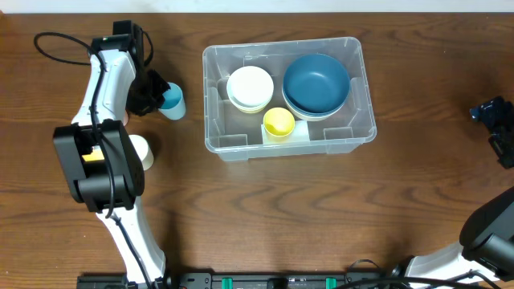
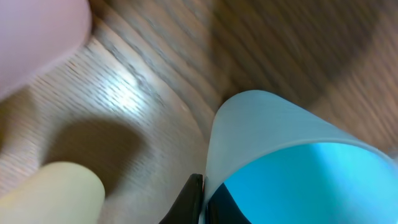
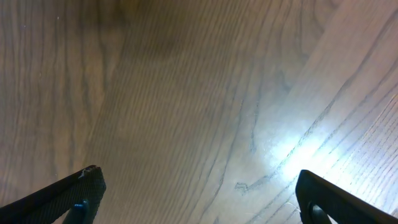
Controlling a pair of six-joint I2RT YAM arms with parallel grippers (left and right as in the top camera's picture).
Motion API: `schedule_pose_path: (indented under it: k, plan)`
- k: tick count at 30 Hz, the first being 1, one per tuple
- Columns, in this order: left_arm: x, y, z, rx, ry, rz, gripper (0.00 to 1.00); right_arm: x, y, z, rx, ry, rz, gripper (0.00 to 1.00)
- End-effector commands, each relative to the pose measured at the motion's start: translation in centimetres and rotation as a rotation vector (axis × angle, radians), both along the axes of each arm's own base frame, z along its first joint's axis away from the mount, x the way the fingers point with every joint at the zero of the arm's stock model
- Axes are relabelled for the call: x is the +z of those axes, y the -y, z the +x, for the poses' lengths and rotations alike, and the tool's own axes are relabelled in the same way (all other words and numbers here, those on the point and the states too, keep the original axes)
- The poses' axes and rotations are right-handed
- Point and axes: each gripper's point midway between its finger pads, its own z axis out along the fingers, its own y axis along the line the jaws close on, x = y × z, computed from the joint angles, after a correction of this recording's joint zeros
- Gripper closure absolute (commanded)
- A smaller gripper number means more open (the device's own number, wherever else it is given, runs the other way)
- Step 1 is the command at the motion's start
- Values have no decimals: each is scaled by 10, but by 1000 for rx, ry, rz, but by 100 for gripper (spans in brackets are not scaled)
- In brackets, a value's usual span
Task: Pack container
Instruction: 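Move the left gripper to the blue cup and grasp it, then carry the blue cup into the bin and drop it into the yellow cup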
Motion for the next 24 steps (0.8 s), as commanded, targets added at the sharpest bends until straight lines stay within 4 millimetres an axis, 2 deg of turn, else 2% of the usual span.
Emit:
schedule_pose_path:
  k: [1, 4, 8, 12, 15, 18, 24]
  plan:
    - [54, 14, 6, -90, 130, -58, 94, -1, 2, -2, -18, -7, -5, 1]
    - [94, 20, -2, -152, 207, -47, 94, -1, 2, -2, -18, -7, -5, 1]
    - [142, 33, -27, -230, 273, -19, 94, -1, 2, -2, -18, -7, -5, 1]
    - [170, 52, -56, -306, 286, -6, 94, -1, 2, -2, -18, -7, -5, 1]
    - [177, 72, -70, -377, 280, -11, 94, -1, 2, -2, -18, -7, -5, 1]
    - [176, 97, -78, -457, 260, -22, 94, -1, 2, -2, -18, -7, -5, 1]
    - [173, 146, -77, -601, 290, -19, 94, -1, 2, -2, -18, -7, -5, 1]
